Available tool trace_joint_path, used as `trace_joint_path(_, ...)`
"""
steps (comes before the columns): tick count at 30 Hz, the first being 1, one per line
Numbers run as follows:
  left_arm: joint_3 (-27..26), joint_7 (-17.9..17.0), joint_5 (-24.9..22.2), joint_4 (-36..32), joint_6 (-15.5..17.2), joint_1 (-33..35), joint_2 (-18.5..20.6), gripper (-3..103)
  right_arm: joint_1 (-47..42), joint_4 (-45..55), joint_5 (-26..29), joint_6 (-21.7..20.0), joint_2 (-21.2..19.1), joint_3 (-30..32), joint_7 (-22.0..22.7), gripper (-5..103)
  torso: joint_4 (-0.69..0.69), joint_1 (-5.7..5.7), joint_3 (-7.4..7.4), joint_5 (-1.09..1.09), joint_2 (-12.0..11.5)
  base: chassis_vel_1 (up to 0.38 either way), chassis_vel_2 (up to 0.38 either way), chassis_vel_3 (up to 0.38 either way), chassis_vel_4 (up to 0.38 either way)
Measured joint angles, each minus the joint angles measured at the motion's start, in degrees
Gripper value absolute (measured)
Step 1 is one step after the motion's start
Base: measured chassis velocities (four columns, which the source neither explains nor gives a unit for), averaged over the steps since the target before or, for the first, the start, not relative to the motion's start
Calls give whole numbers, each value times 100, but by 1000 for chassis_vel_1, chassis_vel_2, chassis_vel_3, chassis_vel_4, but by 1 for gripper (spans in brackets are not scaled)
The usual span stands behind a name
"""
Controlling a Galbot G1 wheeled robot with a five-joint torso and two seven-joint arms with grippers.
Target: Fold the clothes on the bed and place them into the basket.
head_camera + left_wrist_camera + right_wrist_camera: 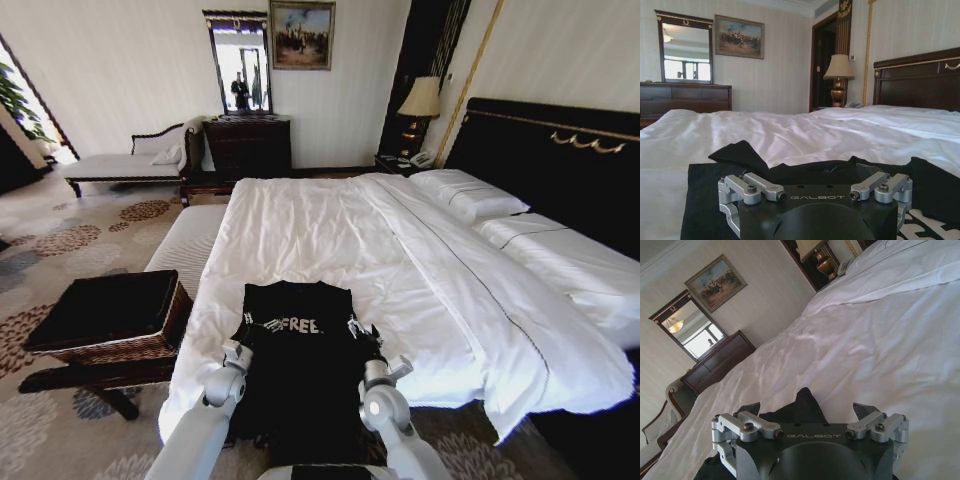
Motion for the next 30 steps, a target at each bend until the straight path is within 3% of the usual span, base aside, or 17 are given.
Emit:
trace_joint_path(8,312,39,345,150,-71,-175,220,100,-8,-19,-2,6,-12,16,0,100,0,0,0,0,0,0,0,0,0)
trace_joint_path(16,313,63,258,107,-85,-188,369,100,22,-79,2,15,-7,10,-4,100,0,0,0,0,0,0,0,0,0)
trace_joint_path(20,138,33,-146,-132,-13,-57,339,100,70,-121,-5,17,2,-25,-6,100,0,0,0,0,0,0,0,0,0)
trace_joint_path(23,-236,-100,-877,-560,237,168,148,100,162,-159,19,14,-42,-65,3,100,-1,0,0,0,0,0,0,0,0)
trace_joint_path(24,-236,-100,-877,-560,237,168,148,100,162,-159,19,14,-42,-65,3,100,-1,0,0,0,0,0,0,0,0)
trace_joint_path(27,-757,-420,-1814,-891,563,349,13,100,406,-255,263,-46,-298,-88,-9,100,3,-1,0,1,0,0,0,0,0)
trace_joint_path(29,-813,-481,-1943,-894,625,348,31,100,452,-278,358,-50,-367,-81,-55,100,1,-1,0,1,0,0,0,0,0)
trace_joint_path(30,-940,-611,-2190,-913,788,347,100,100,602,-361,696,-82,-566,-85,-252,100,-2,0,0,-1,0,0,0,0,0)
